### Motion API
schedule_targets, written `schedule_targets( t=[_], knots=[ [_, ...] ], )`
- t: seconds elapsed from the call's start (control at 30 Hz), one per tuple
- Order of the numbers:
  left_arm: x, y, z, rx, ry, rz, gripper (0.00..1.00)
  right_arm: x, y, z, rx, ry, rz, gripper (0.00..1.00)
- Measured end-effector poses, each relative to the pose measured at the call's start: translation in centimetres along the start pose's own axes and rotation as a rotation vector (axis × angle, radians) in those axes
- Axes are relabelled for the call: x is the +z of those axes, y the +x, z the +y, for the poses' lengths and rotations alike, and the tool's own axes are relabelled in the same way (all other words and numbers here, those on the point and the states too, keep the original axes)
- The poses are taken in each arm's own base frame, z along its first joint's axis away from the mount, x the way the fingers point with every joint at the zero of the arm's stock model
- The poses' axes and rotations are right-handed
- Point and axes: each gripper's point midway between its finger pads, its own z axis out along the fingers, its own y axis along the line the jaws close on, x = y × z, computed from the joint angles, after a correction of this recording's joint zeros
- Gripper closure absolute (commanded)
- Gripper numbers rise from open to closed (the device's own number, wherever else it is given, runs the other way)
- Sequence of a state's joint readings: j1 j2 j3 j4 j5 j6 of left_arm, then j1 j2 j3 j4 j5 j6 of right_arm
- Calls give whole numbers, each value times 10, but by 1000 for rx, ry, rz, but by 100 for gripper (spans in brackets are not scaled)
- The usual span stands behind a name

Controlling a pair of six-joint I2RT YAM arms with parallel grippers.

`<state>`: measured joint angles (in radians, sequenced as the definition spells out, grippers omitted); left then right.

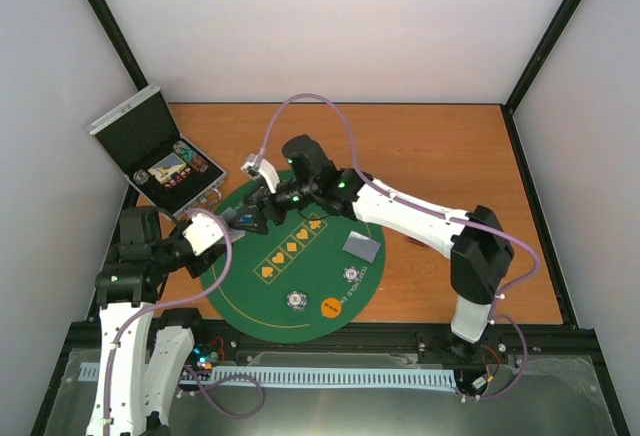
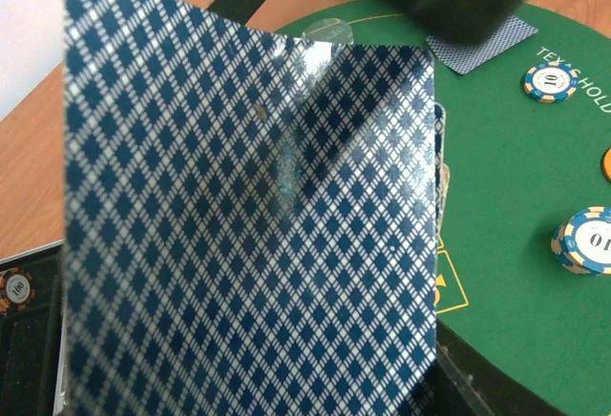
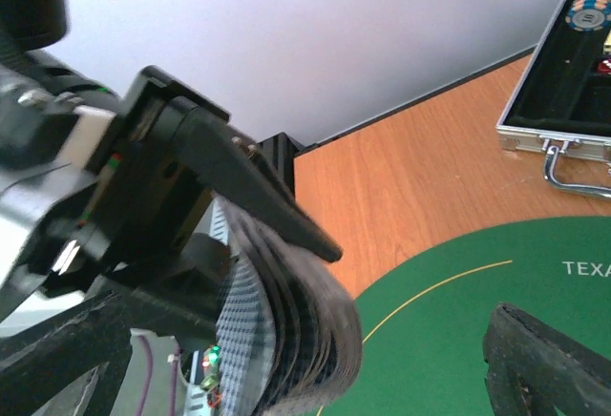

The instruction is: Distribute texas hold em gaming equipment

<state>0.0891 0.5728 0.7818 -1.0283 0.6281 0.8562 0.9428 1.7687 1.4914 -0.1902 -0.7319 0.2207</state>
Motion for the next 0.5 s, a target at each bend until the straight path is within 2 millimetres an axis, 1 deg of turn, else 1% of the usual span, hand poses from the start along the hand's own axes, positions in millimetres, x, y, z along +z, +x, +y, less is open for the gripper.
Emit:
schedule_targets(
  t=[0.07,0.1,0.13,0.17,0.33,0.43,0.5],
  knots=[
    [0,0,0,-4,6,3,53,9,0,-4,-9,15,15,4],
    [0,0,0,-4,7,3,54,14,-2,-10,-12,43,24,6],
    [0,-1,-1,-4,8,1,54,16,-2,-10,-14,44,27,8],
    [-1,-1,-1,-4,9,1,54,18,-1,-15,-14,65,35,10],
    [-1,-2,-1,-3,10,0,53,18,8,-32,-13,158,72,22],
    [-1,-1,-1,-6,11,5,54,17,11,-35,-21,179,85,31],
    [-1,0,-1,-7,9,8,54,17,12,-34,-26,179,90,39]
  ],
)
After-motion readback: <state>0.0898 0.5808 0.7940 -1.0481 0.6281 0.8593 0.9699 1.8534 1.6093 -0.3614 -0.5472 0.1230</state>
